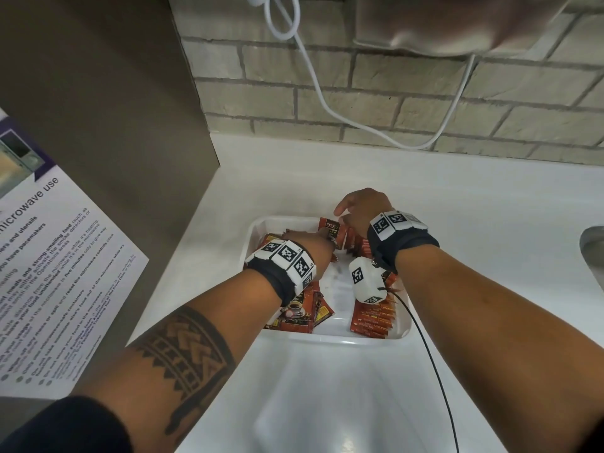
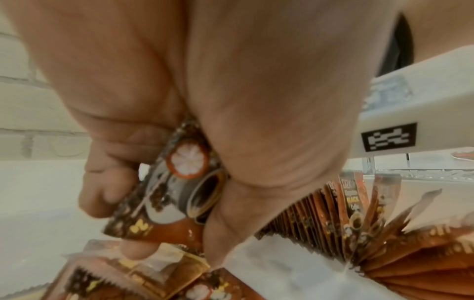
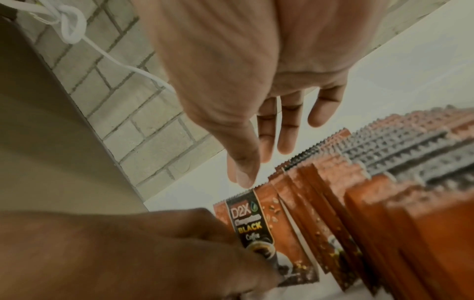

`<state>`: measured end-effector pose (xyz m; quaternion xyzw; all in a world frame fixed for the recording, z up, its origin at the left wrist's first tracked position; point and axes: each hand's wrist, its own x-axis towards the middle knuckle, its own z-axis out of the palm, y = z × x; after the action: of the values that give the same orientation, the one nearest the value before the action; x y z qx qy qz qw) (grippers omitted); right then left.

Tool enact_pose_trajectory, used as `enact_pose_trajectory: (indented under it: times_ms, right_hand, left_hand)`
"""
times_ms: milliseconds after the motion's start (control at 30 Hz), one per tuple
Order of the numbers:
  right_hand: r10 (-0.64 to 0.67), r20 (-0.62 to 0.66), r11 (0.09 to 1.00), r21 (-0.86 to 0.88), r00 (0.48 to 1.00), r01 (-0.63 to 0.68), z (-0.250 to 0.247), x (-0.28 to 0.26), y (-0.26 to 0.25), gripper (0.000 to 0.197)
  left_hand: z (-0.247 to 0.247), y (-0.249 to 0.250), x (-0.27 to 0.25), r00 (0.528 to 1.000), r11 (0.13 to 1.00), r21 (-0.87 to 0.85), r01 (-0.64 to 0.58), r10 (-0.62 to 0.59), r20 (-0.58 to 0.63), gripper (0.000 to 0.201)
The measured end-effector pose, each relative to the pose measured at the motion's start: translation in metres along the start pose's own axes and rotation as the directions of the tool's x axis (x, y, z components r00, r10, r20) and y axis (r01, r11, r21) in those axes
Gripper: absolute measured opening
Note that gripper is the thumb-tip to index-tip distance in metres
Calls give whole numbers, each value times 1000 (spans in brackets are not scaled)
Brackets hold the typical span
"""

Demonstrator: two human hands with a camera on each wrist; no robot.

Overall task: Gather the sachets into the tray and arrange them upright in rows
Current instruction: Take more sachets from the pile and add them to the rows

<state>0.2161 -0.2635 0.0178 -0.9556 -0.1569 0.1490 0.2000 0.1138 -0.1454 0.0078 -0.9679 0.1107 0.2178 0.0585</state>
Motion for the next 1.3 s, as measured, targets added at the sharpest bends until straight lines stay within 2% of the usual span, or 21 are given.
enact_pose_trajectory:
  times_ms: [100,233,333,400,500,533,567,667,733,767,867,900,1033,1100,1300]
  right_hand:
    - [-17,-32,999,37,999,18,-11,-7,3,14]
    - [-30,-135,986,157,990,51,-29,-28,10,11]
    - [-60,-159,971,219,985,94,-42,-53,15,10]
    - [-90,-153,964,236,984,125,-48,-73,18,13]
    - [-118,-76,973,189,990,130,-49,-104,23,16]
    - [-122,-29,978,164,992,125,-46,-113,25,15]
    - [-124,11,982,148,992,121,-42,-119,27,14]
    - [-120,57,981,159,991,110,-31,-130,36,13]
    - [-114,60,978,180,992,101,-28,-133,40,13]
    - [-113,57,978,182,992,101,-27,-134,42,14]
    - [-120,38,981,160,992,112,-25,-136,48,17]
    - [-120,41,982,154,992,112,-25,-137,49,18]
    - [-98,94,988,125,991,86,-20,-144,54,17]
    - [-90,119,993,89,989,80,-15,-148,54,24]
    - [-65,128,983,-160,990,85,4,-158,53,45]
  left_hand:
    - [-2,-5,-7,998,999,-51,-9,6,-61,46]
    - [-9,-17,-17,997,980,-197,26,-39,-62,41]
    - [-9,-27,-28,991,938,-344,49,-89,-101,26]
    - [-11,-25,-36,992,888,-460,17,-71,-100,18]
    - [-11,-9,-45,999,690,-724,12,23,38,18]
    - [-8,-2,-44,993,627,-777,47,57,106,24]
    - [-6,5,-43,982,600,-795,86,86,171,27]
    - [-2,22,-38,944,675,-720,160,108,311,33]
    - [-1,28,-37,933,685,-695,217,63,353,37]
    - [0,30,-36,925,644,-721,255,56,377,37]
    - [1,34,-32,856,363,-833,417,152,495,31]
    - [2,35,-31,845,316,-840,442,167,508,31]
    - [1,38,-30,845,238,-859,453,192,499,24]
    - [0,38,-31,855,199,-875,441,204,478,20]
    - [-11,34,-39,883,46,-919,392,262,389,13]
